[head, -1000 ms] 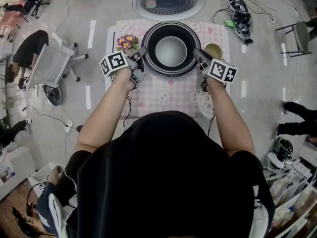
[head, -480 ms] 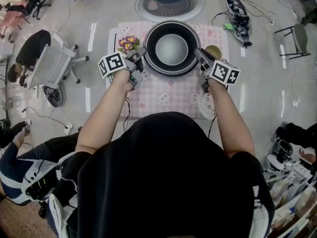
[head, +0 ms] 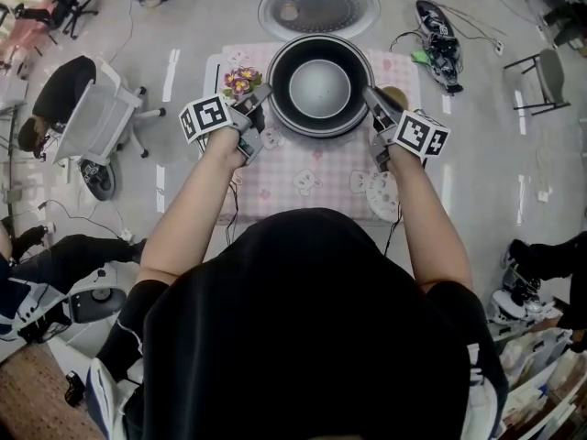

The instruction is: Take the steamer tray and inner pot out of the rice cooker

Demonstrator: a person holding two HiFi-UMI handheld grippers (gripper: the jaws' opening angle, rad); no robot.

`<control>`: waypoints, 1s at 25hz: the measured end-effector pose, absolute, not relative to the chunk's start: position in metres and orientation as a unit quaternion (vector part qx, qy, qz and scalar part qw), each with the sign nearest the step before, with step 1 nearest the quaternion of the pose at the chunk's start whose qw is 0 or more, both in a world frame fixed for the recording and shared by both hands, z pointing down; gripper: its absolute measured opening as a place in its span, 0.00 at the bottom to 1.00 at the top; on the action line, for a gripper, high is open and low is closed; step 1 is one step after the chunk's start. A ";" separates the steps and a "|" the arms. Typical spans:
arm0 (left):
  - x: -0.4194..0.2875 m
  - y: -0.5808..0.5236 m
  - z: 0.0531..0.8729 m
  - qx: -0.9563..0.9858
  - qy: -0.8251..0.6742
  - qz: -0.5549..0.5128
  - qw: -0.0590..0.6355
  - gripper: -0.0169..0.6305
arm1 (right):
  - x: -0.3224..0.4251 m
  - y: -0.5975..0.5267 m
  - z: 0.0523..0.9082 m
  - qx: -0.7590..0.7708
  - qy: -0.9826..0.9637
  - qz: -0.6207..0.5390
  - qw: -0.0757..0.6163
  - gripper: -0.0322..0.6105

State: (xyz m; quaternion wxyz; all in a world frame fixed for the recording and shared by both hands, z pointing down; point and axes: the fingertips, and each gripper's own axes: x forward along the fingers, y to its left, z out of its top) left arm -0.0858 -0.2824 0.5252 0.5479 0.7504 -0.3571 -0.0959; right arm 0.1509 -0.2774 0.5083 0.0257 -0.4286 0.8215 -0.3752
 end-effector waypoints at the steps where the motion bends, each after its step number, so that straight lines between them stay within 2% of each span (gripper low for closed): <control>1: -0.086 -0.281 0.523 0.752 -0.356 -0.097 0.546 0.08 | 0.150 -0.275 0.506 -0.428 0.823 -0.373 0.027 0.13; 19: -0.106 -0.249 0.466 0.771 -0.355 -0.134 0.512 0.08 | 0.133 -0.250 0.453 -0.408 0.843 -0.345 0.054 0.13; 25: -0.133 -0.231 0.456 0.763 -0.370 -0.154 0.508 0.08 | 0.105 -0.239 0.444 -0.385 0.853 -0.347 0.055 0.13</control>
